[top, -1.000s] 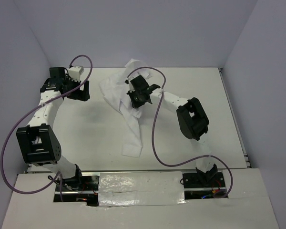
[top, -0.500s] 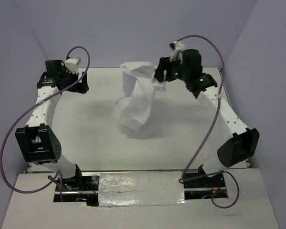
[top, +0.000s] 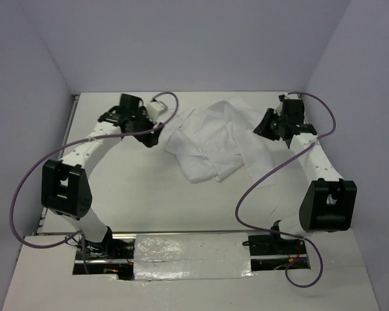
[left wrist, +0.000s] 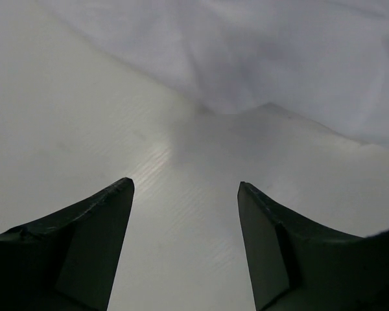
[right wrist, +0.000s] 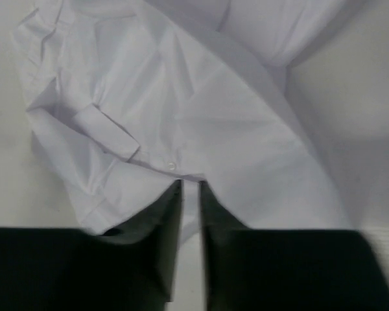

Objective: Fold and stack the long sleeve shirts
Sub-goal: Move the shirt to the center of the board, then flatten the shirt out

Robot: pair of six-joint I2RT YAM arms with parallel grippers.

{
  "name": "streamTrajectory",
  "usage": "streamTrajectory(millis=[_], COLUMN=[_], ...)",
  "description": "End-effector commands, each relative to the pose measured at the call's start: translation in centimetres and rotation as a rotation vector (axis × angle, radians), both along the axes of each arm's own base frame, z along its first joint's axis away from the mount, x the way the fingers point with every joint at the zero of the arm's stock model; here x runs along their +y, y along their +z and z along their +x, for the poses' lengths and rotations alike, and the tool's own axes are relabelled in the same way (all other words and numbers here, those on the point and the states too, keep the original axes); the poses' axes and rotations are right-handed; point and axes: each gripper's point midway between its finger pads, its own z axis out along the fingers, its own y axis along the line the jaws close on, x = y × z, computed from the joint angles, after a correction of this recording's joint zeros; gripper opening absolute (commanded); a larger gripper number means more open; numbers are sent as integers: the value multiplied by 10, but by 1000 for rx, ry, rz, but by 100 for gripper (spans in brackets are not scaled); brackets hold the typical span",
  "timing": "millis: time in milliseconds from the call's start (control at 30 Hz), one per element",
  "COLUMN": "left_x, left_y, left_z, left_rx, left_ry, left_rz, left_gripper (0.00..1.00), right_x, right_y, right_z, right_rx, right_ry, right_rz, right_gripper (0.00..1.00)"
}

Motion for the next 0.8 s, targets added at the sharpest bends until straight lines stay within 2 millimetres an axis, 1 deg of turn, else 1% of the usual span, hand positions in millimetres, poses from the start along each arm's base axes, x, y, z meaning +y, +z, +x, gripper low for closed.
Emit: streamTrajectory(millis=[0, 33, 67, 100, 133, 167, 200, 233, 267, 300, 333, 367, 400, 467, 500, 533, 567, 600, 633, 700, 733, 767], left_x=[-56, -69, -86, -92, -100, -106, -108, -110, -121, -127, -134, -152, -159, -172, -173, -174, -170, -167, -166, -164, -164, -164], left_y=[-33, -37, -39, -54, -54, -51, -65, -66, -58, -63, -62, -65, -70, -79, -90, -92, -97, -107, -109, -119, -121, -126], left_z=[-25, -26, -28, -24, -14, -2, 7, 15, 23, 24, 26, 18, 14, 9, 8, 11, 15, 16, 18, 21, 24, 27], left_rx=[53, 56, 52, 78, 63, 49, 74, 64, 29, 13, -34, -64, -72, -102, -89, -92, -92, -74, -73, -67, -71, -71], left_ry=[-222, -244, -276, -275, -239, -214, -189, -172, -198, -224, -288, -360, -406, -483, -491, -489, -473, -467, -466, -458, -446, -438], left_rz=[71, 64, 55, 58, 28, 16, 25, 35, 45, 69, 113, 135, 150, 187, 203, 212, 237, 259, 272, 293, 294, 302], left_gripper=[78, 84, 87, 93, 94, 94, 94, 94, 94, 94, 96, 98, 99, 99, 99, 99, 99, 99, 99, 99, 96, 92], right_x=[5, 3, -1, -5, -16, -22, -27, -31, -40, -44, -47, -50, -51, -49, -49, -49, -49, -46, -44, -43, -42, -41], right_y=[-17, -34, -40, -46, -57, -51, -52, -56, -45, -45, -48, -43, -45, -57, -63, -78, -82, -88, -100, -110, -117, -118], right_z=[4, 4, 6, 7, 11, 20, 21, 27, 37, 39, 44, 51, 54, 62, 62, 63, 65, 64, 63, 64, 65, 66], right_rx=[3, 42, 59, 82, 110, 91, 105, 118, 95, 105, 111, 95, 92, 113, 134, 172, 183, 195, 219, 234, 247, 246], right_ry=[30, 31, 17, 5, -25, -20, -22, -17, -22, -26, -26, -18, -10, 13, 26, 36, 44, 70, 88, 99, 98, 102], right_rz=[3, -11, -29, -53, -97, -141, -170, -198, -253, -275, -297, -317, -325, -330, -330, -331, -332, -326, -319, -312, -307, -300], right_gripper=[57, 69, 77, 85, 87, 89, 90, 91, 92, 92, 93, 94, 95, 95, 96, 96, 96, 96, 96, 96, 95, 92])
